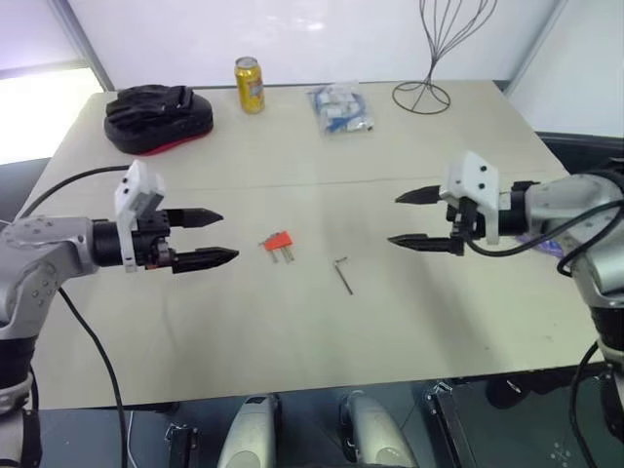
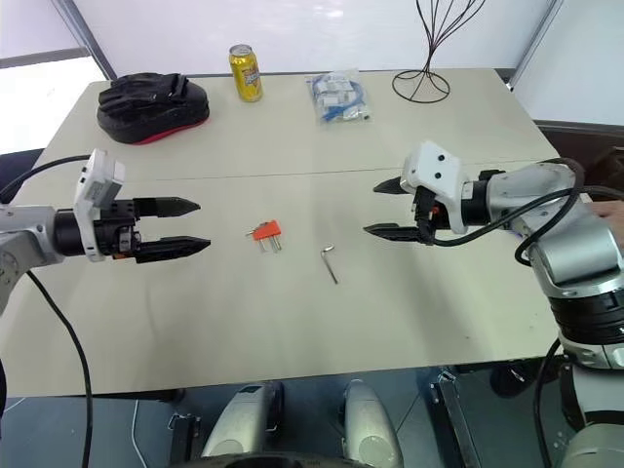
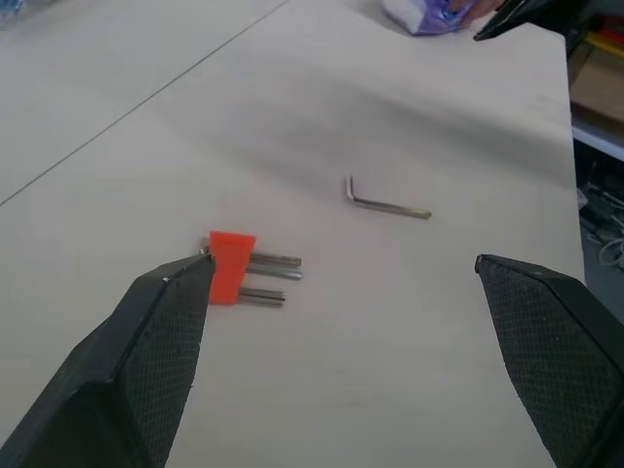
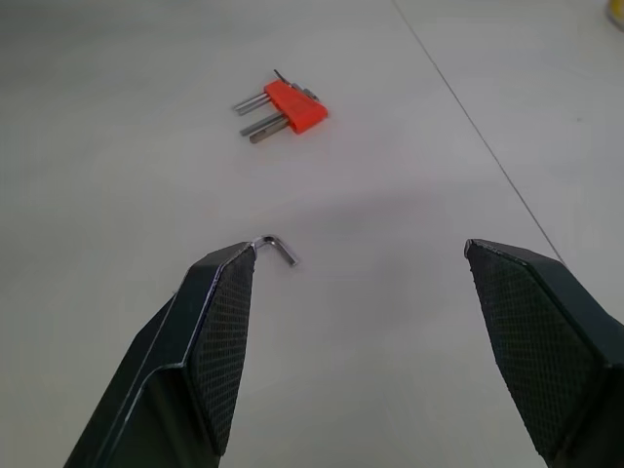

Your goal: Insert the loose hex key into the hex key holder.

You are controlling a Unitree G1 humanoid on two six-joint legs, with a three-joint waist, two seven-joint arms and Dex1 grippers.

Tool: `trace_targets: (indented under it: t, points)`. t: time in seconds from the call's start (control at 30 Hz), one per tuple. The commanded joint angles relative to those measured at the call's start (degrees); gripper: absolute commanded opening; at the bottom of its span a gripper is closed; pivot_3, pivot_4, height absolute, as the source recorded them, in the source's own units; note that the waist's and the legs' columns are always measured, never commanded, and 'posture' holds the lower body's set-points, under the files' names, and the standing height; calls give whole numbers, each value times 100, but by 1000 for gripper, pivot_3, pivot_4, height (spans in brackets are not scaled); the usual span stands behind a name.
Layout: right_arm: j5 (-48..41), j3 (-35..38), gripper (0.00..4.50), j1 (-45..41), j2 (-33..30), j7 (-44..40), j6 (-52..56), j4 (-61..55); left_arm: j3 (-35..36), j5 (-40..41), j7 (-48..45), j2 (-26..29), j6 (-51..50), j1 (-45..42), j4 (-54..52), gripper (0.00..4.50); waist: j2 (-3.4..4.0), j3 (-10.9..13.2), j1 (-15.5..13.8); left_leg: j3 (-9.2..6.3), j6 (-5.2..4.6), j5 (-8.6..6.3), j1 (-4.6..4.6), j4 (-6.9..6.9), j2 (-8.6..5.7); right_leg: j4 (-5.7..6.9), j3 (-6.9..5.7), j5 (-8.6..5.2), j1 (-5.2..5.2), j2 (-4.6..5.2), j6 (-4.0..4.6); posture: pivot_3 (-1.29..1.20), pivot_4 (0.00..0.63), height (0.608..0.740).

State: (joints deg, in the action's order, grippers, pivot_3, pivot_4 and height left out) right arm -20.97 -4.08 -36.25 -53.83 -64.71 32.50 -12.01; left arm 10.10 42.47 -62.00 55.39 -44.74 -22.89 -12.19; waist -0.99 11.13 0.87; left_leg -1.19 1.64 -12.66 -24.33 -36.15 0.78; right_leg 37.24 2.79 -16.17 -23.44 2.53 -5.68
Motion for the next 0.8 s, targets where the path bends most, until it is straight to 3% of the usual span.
trace_targets:
  t: [0.03, 0.27, 0.43, 0.63, 0.8]
  points:
    - [16, 70, 3565, -143, 21, -40, -108, -38, 150, 74, 36, 3, -16, -76, -153, 4474, 0, 0, 0, 0, 0, 0, 0, 0, 0, 0, 0, 0, 0, 0, 0, 0, 150, 740]
    - [162, -52, 3565, -268, 262, 21, -291, 155, 220, 113, 86, 23, -31, 19, -196, 4474, -1, 0, 0, 4, 0, 0, 0, -4, 0, 5, 0, 0, 0, -1, -1, 0, 150, 740]
    - [659, -582, 3565, -415, 1252, 510, -876, 712, 237, -62, 372, -118, 90, 329, -170, 4474, -2, -1, 41, 7, 0, 0, 4, -4, 1, 14, 0, 1, 0, -5, -1, 0, 150, 740]
    - [1580, -1380, 3565, -903, 2488, 861, -2034, 2436, 443, 6, 438, -58, 16, 663, -358, 4474, -2, 0, 39, 6, 3, 2, -2, -8, 0, 32, -2, 1, -10, -8, -1, 0, 150, 740]
    - [2174, -1584, 3565, -1512, 3222, 1286, -3231, 4259, 678, 97, 562, -15, -130, 846, -601, 4474, -3, -1, 34, 7, 5, 3, 0, -12, -4, 33, -3, 2, -7, -3, -1, 0, 150, 740]
